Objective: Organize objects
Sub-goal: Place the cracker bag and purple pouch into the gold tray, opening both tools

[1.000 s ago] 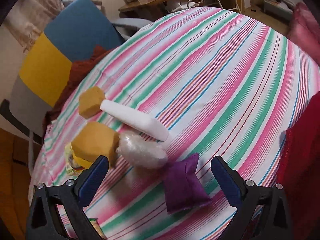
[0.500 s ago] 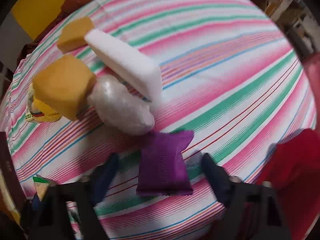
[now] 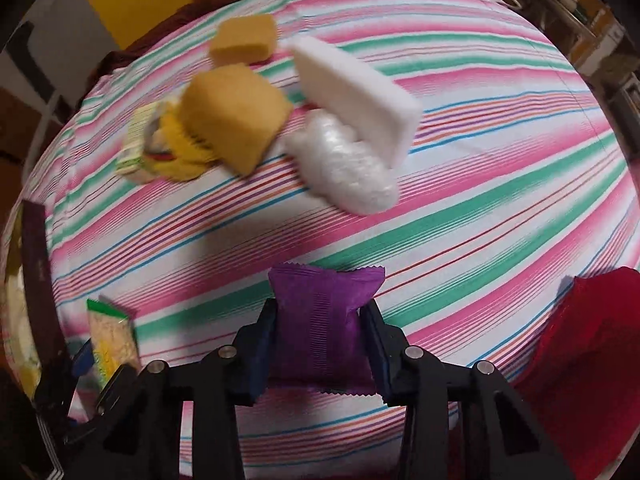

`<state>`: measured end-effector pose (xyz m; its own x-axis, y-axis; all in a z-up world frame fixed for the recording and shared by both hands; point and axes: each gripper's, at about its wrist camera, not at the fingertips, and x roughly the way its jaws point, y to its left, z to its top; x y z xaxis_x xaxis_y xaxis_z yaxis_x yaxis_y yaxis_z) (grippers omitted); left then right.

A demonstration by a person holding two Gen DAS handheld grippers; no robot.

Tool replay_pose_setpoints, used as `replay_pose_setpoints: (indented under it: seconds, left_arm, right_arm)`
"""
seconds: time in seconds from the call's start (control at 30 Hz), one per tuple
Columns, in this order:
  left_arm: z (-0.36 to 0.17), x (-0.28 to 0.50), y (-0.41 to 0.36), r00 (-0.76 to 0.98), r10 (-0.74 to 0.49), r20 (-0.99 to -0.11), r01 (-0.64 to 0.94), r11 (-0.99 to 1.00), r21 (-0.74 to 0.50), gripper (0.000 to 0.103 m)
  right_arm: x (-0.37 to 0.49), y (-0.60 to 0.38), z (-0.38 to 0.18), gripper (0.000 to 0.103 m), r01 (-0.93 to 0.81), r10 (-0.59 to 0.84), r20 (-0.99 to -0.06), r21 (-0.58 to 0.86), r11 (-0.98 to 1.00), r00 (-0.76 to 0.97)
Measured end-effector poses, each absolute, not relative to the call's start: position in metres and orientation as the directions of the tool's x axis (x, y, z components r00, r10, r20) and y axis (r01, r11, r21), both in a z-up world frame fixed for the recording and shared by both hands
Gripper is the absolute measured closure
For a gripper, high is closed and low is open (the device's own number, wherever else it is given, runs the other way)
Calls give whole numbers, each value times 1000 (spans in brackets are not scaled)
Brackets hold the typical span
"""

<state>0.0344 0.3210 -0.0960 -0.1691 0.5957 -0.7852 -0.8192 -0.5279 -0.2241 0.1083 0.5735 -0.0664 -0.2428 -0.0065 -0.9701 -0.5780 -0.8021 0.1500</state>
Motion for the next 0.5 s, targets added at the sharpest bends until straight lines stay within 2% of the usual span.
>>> replay_pose_setpoints:
  seconds: [0.23,0.5]
  left_arm:
    - [-52,46,287,-255,648,-718,-826,-532,-187,60]
    - [-12,24,219,-390,650,-652,-724,-654,-218,61]
  right_arm:
    - [100,522,-29,62,-473,-32,-910,245,-846,-413]
    - [58,430,1,62,-262,-93,-835,274,-925,-543]
